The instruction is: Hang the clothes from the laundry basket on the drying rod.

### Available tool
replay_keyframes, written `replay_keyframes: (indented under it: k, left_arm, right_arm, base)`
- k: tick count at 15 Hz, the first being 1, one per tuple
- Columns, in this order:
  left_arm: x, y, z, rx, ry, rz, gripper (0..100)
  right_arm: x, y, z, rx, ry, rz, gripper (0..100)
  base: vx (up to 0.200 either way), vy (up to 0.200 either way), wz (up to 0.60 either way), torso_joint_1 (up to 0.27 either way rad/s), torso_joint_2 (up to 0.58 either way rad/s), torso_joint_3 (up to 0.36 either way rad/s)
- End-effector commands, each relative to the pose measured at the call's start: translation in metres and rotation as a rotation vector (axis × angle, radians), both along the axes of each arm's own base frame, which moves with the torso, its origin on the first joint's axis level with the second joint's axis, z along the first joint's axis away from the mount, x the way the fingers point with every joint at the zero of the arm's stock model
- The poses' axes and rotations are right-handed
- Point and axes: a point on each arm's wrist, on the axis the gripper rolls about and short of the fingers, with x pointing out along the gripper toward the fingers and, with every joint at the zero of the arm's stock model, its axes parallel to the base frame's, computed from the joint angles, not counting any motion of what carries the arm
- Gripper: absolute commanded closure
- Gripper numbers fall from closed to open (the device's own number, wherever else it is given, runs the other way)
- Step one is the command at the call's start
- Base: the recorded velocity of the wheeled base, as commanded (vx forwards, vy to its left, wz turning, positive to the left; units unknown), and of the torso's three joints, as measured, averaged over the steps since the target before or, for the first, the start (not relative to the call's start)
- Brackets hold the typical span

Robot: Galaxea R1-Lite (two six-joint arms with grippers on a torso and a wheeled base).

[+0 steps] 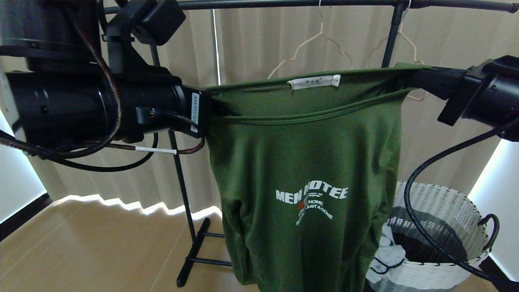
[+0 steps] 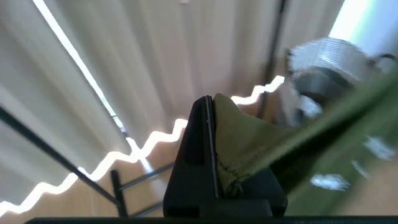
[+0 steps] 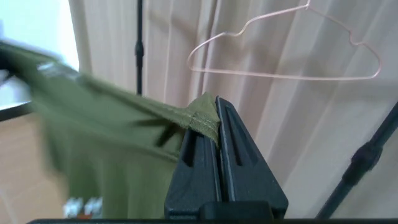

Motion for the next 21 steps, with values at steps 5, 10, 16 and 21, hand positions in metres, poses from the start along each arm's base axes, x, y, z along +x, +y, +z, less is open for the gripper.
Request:
replay_keyframes:
  k: [5,10,16,21]
  left_arm:
    - [-0.064,0.001,-0.007,0.005,0.001,-0.161,100]
    - [-0.065,-0.001,-0.008,0.008,-0.001,-0.167,100]
    - [-0.034,0.004,0.013,0.002,-0.079,-0.067,100]
    - [0.025,-0.007,0.009,-0.01,-0.107,0.064,100]
  right_arm:
    - [0.034,0.013,-0.007,0.005,-0.011,0.004,100]
    - [0.032,0.012,-0.008,0.002,-0.005,-0.002,100]
    - [0.012,-0.003,0.005,-0.003,0.0,-0.033,100]
    - [-0.027,-0.018,0.013,-0.01,0.018,-0.035,100]
  base:
    - [0.0,0.0,0.0,0.0,0.0,0.0]
    - [0.0,0.0,0.0,0.0,0.0,0.0]
    - [0.0,0.0,0.0,0.0,0.0,0.0]
    - [0.0,0.0,0.0,0.0,0.0,0.0]
